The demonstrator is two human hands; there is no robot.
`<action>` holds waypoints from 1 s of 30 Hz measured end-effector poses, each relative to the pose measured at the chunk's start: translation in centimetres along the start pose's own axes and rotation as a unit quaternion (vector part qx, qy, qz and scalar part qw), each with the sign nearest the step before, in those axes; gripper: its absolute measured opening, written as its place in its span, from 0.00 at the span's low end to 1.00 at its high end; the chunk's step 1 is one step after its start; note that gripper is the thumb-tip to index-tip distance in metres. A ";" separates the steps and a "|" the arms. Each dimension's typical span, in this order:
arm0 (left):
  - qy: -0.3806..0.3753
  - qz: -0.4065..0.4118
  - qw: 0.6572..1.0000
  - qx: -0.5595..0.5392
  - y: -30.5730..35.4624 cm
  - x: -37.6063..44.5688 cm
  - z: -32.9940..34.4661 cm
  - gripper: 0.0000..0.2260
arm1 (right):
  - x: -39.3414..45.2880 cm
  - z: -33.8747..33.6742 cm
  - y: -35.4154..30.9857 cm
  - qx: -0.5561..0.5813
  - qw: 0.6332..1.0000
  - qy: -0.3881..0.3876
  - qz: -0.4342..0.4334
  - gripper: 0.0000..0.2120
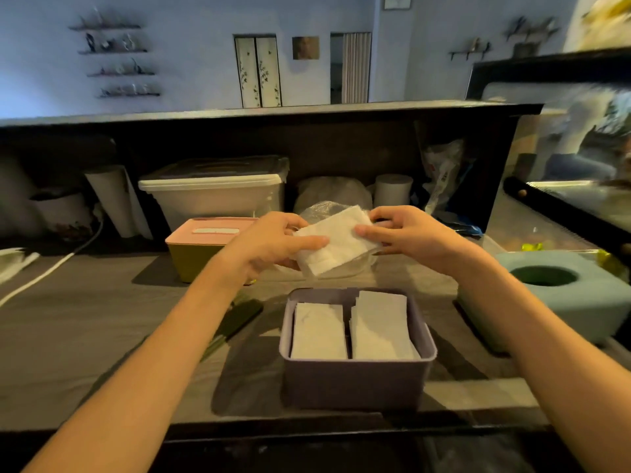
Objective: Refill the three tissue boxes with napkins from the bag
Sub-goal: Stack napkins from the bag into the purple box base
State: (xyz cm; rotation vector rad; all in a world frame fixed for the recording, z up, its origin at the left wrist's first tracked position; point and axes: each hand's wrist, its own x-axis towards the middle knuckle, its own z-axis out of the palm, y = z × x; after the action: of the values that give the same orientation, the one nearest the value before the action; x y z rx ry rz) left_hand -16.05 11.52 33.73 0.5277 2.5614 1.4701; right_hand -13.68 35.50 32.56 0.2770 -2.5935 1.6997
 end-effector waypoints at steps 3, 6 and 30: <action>-0.026 -0.019 0.999 0.036 0.9 -2.6 -0.3 0.14 | -1.1 0.8 -1.9 0.049 0.998 -0.025 0.037 0.13; -0.047 -0.041 0.998 0.015 0.6 -4.9 0.0 0.15 | -2.3 2.5 -2.9 0.126 0.985 -0.031 0.112 0.14; -0.011 0.074 0.977 0.197 -1.7 -12.1 -1.0 0.14 | -7.1 9.4 -2.7 -0.055 0.958 -0.028 0.281 0.21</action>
State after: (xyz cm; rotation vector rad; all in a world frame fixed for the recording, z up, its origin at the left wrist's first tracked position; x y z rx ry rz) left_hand -5.55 5.45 32.18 0.7922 2.8615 0.9784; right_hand -5.55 26.82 30.40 -0.4720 -2.9883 1.6764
